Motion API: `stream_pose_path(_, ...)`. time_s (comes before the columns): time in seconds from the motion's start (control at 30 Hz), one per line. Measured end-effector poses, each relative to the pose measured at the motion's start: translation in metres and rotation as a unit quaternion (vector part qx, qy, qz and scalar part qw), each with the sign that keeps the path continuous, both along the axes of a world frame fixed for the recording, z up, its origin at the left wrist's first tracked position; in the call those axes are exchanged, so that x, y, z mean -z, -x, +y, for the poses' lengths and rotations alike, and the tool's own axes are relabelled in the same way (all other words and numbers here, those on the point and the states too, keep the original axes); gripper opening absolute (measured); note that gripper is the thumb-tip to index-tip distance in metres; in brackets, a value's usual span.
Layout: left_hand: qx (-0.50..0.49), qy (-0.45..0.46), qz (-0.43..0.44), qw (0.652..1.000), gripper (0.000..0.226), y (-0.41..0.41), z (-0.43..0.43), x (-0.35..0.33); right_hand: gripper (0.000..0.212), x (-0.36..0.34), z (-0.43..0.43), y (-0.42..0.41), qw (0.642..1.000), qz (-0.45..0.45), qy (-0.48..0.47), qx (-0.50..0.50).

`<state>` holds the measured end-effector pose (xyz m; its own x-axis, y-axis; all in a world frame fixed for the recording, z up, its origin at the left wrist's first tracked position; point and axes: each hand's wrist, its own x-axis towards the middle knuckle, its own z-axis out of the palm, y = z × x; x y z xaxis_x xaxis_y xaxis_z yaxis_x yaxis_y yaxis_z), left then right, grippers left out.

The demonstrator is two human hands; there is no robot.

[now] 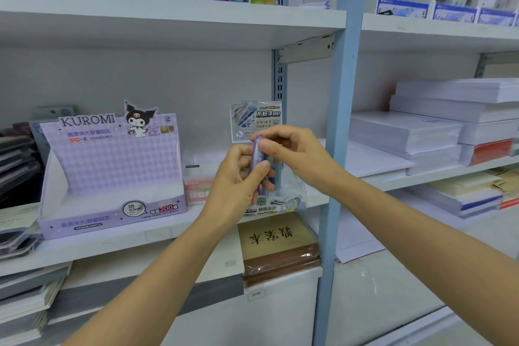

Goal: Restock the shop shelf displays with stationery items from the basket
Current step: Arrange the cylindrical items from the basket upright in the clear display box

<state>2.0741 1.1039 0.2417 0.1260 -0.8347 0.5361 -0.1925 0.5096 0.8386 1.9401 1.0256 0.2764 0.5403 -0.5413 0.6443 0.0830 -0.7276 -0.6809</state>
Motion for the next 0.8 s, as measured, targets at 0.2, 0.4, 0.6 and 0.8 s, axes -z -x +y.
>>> stream_pose_path(0.2,-0.219,0.131,-0.242,0.936,0.025,-0.007,0.001,0.015,0.016,-0.007,-0.014,0.017,0.992,-0.092,0.014,0.086)
stream_pose_path(0.4,-0.25,0.171,-0.492,0.816,0.041,-0.02,0.009,0.067,0.018,0.018,-0.05,0.023,0.966,-0.064,0.008,0.25)
stream_pose_path(0.6,-0.241,0.151,-0.522,0.804,0.053,-0.023,0.007,0.078,0.019,0.045,-0.064,0.004,0.953,0.029,0.073,0.293)
stream_pose_path(0.8,-0.248,0.142,-0.523,0.803,0.063,-0.024,0.004,0.087,0.018,0.038,-0.074,0.005,0.943,0.081,0.134,0.294)
